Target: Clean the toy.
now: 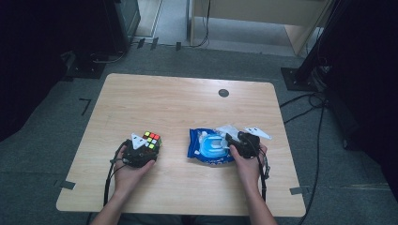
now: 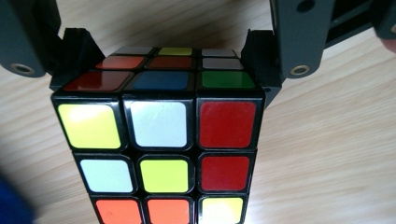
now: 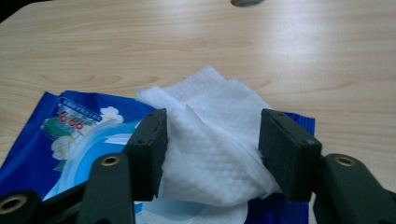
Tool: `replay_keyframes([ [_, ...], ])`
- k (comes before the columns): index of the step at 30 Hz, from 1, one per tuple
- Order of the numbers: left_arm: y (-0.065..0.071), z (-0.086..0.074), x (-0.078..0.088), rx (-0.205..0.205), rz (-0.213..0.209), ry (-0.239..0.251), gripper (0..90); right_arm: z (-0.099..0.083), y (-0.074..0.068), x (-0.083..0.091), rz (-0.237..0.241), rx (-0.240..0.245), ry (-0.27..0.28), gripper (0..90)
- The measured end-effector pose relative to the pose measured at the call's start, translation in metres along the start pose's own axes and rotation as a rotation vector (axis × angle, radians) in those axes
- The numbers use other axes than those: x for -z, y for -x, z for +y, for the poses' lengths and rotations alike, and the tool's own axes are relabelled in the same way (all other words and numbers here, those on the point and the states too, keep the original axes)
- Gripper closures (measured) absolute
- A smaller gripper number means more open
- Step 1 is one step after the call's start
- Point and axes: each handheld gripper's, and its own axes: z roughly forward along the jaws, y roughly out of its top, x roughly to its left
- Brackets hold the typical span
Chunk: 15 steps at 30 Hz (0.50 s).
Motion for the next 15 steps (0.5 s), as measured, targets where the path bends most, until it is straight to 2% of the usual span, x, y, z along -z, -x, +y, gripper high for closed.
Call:
replay_keyframes([
  [1, 0.001, 0.0, 0.001, -0.007, -0.016, 0.015, 34.1, 0.0, 0.0, 0.0, 0.0, 0.0, 0.0, 47.6],
  [2, 0.002, 0.001, 0.002, -0.027, -0.021, 0.026, 34.1, -0.002, 0.001, -0.002, 0.008, -0.02, -0.01, 50.0],
  [3, 0.004, 0.001, 0.001, -0.064, -0.012, 0.029, 34.2, -0.003, 0.003, -0.003, 0.004, -0.03, -0.018, 52.1],
  [4, 0.004, 0.001, 0.001, -0.082, -0.011, 0.028, 34.2, -0.005, 0.004, -0.005, 0.0, -0.039, -0.025, 56.0],
  [6, 0.004, -0.001, 0.002, -0.084, -0.058, 0.04, 34.1, -0.007, 0.004, -0.006, -0.03, -0.025, -0.031, 66.4],
  [7, 0.005, -0.002, 0.003, -0.091, -0.065, 0.043, 34.1, -0.008, 0.003, -0.006, -0.045, -0.008, -0.038, 69.3],
  [9, 0.009, -0.001, 0.005, -0.115, -0.084, 0.056, 34.1, -0.008, 0.004, -0.005, -0.04, -0.011, -0.035, 76.1],
  [10, 0.01, -0.001, 0.007, -0.122, -0.092, 0.061, 34.1, -0.009, 0.006, -0.003, -0.027, -0.008, -0.017, 81.6],
  [12, 0.013, 0.0, 0.008, -0.146, -0.096, 0.067, 34.1, -0.009, 0.007, -0.002, -0.028, -0.005, -0.008, 83.1],
  [15, 0.017, -0.001, 0.007, -0.159, -0.122, 0.06, 34.1, -0.008, 0.002, 0.006, -0.032, 0.034, 0.038, 85.5],
])
